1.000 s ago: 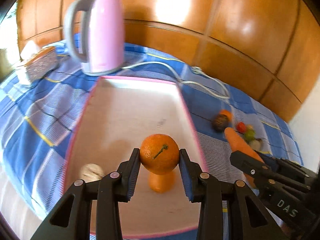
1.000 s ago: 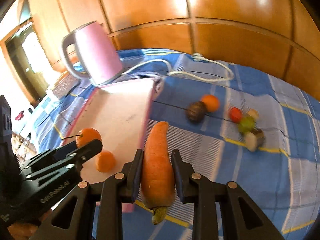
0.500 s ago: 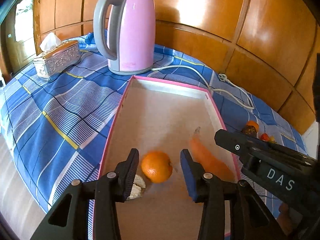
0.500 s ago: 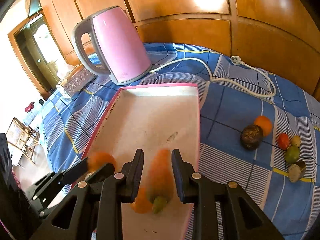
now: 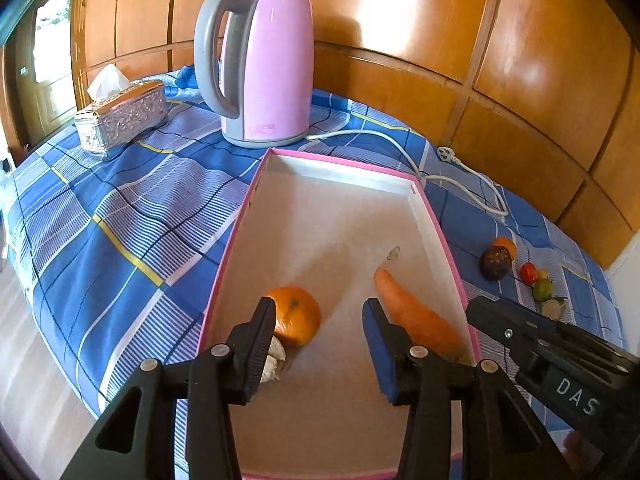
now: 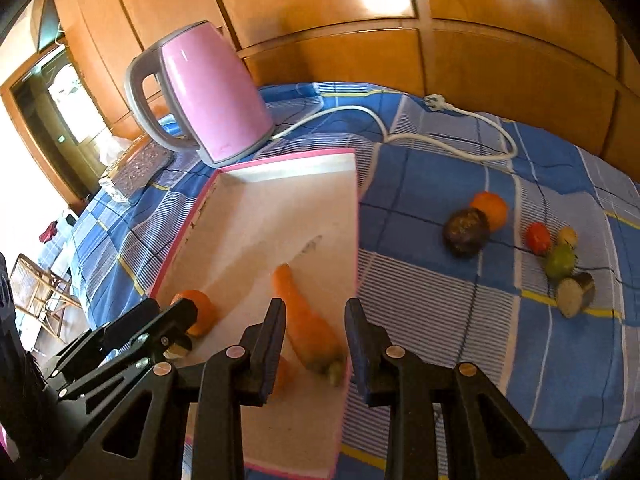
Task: Organize fruits
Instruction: 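Lower the mandarin and carrot into the tray and open both tools, then withdraw both tools from the tray toward the dark brown produce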
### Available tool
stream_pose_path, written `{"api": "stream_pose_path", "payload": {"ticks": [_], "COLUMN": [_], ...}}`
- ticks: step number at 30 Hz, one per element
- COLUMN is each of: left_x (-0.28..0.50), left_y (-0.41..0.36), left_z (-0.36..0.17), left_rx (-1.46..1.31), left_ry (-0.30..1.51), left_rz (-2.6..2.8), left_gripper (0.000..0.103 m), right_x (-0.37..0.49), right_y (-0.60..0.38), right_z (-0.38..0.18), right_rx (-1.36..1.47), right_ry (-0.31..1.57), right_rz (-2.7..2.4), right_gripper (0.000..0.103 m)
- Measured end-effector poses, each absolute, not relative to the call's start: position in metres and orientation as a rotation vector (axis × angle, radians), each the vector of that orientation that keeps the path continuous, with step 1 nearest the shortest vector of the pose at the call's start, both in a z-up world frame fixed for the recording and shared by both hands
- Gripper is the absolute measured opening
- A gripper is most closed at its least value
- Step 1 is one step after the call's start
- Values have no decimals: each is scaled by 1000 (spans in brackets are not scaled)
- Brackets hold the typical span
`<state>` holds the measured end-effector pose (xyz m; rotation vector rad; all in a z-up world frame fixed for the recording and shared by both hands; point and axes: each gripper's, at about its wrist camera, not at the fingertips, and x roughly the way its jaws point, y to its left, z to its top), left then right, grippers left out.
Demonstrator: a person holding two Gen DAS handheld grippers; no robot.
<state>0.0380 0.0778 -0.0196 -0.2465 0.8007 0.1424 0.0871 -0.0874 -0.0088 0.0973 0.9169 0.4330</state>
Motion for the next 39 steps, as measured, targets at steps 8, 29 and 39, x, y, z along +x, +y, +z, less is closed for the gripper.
{"api": "stream_pose_path", "payload": {"ticks": [8,29,39], "left_x": [28,20,19], "left_y": [65,30,20], "left_z": [-19,-24,-28], "left_rx": [-221,-156,-139], "left_ry": [803,824,836], "left_rz": [121,49,26], "left_gripper": [46,46,46], "right_x": [71,54,52], "right_y": [-102,-135,-156], "right_z": [-10,-19,-33], "right_rx": [85,107,131], "right_ry": [896,887,910], "right_rz": [394,295,215], "right_gripper": [31,31,31]}}
